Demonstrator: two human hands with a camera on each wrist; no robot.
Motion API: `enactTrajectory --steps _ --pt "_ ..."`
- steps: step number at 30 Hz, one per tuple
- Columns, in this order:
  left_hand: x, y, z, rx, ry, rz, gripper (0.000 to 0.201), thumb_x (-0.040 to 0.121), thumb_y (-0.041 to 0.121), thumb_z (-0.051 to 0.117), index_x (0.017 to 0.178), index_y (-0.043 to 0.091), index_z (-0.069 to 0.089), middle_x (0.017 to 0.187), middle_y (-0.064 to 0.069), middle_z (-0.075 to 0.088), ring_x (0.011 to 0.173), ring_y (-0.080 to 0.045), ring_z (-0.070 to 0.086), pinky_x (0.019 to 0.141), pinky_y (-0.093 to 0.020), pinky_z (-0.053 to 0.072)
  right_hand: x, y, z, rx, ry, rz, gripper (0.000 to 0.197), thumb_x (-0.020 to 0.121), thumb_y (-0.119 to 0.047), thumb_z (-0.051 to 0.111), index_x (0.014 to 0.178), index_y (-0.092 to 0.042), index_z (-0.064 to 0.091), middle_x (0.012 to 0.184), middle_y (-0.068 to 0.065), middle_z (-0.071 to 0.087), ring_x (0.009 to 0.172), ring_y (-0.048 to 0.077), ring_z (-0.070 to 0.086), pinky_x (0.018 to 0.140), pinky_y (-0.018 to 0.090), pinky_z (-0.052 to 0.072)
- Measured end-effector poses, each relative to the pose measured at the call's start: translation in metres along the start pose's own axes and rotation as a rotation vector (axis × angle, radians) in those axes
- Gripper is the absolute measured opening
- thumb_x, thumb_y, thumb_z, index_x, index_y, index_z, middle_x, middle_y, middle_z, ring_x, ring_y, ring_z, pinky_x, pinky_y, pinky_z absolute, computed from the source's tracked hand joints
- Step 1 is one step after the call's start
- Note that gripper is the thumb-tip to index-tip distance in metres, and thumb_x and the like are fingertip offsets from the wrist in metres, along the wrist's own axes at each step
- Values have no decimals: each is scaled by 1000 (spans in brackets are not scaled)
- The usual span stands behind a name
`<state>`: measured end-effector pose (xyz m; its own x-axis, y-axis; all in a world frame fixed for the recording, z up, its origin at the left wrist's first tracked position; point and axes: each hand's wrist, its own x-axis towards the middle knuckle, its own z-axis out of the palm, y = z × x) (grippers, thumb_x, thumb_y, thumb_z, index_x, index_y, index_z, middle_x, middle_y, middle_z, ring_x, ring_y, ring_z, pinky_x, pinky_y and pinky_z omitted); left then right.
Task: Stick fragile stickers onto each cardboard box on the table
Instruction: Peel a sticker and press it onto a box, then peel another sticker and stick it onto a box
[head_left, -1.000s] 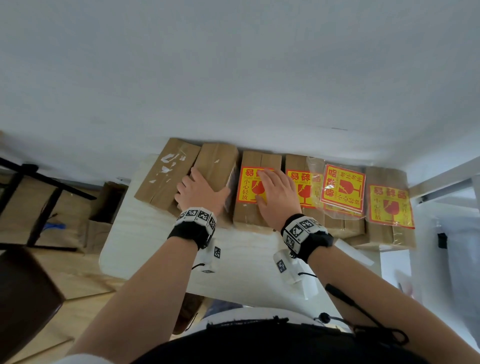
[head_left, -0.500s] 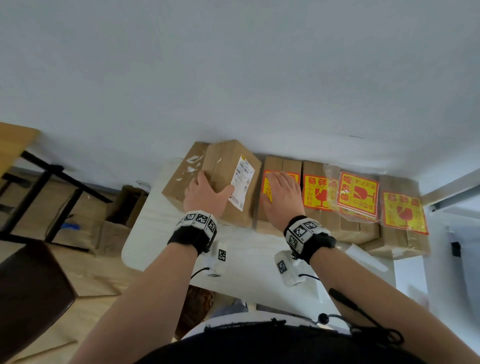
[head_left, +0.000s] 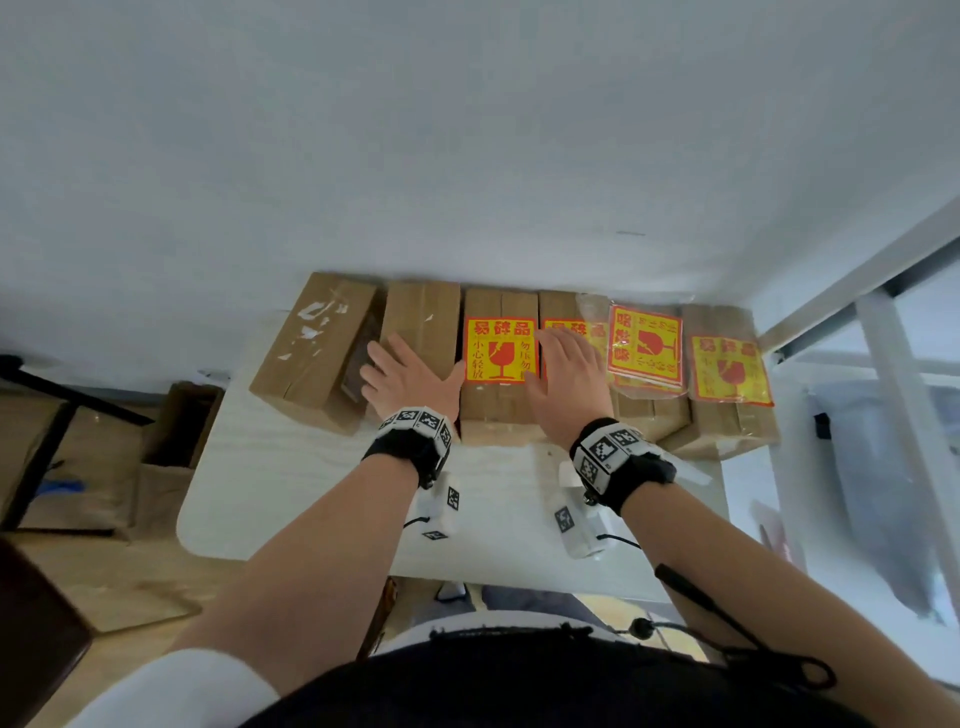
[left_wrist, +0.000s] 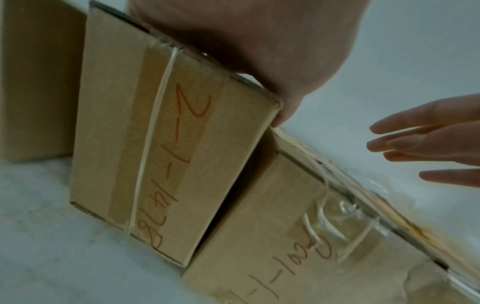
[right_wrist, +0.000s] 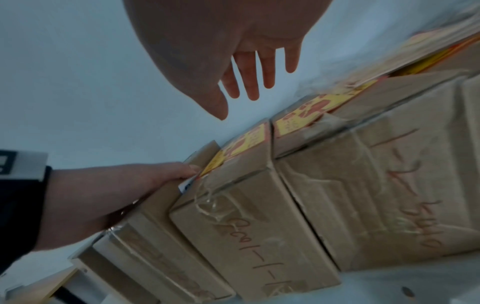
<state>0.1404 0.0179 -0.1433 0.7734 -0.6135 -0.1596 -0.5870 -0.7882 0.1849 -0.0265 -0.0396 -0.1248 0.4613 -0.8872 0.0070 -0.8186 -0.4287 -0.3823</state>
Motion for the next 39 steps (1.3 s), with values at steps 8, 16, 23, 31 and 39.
enactTrajectory --steps 8,16,23,31,39 --pt "-3 12 10 18 -8 56 94 88 72 42 151 4 22 155 -25 23 139 -43 29 115 -52 25 -3 23 -1 68 44 31 50 93 -26 55 140 -12 45 144 6 49 139 27 36 118 46 25" --pt "-10 87 -10 -164 -33 395 60 94 56 46 136 13 47 142 -10 48 137 -32 34 112 -45 29 9 65 -30 176 240 127 44 90 -22 59 132 -11 50 130 7 57 124 28 49 107 46 38" --pt "-22 140 0 -511 -420 386 42 92 43 60 122 14 61 110 0 67 96 -17 62 81 -29 48 12 130 -59 260 339 584 41 95 -20 53 133 -8 48 133 13 54 125 32 47 107 45 37" --pt "-24 177 22 -537 -600 298 29 84 35 73 104 15 63 96 -2 72 86 -20 71 81 -42 60 2 163 -49 266 237 754 55 90 -20 54 142 -13 41 149 11 41 139 31 30 114 49 24" --pt "-23 193 29 -541 -622 314 23 87 27 74 103 12 68 99 -1 74 81 -16 71 63 -24 58 9 170 -40 341 304 667 38 98 -35 51 132 -19 52 115 3 66 111 24 54 94 41 46"
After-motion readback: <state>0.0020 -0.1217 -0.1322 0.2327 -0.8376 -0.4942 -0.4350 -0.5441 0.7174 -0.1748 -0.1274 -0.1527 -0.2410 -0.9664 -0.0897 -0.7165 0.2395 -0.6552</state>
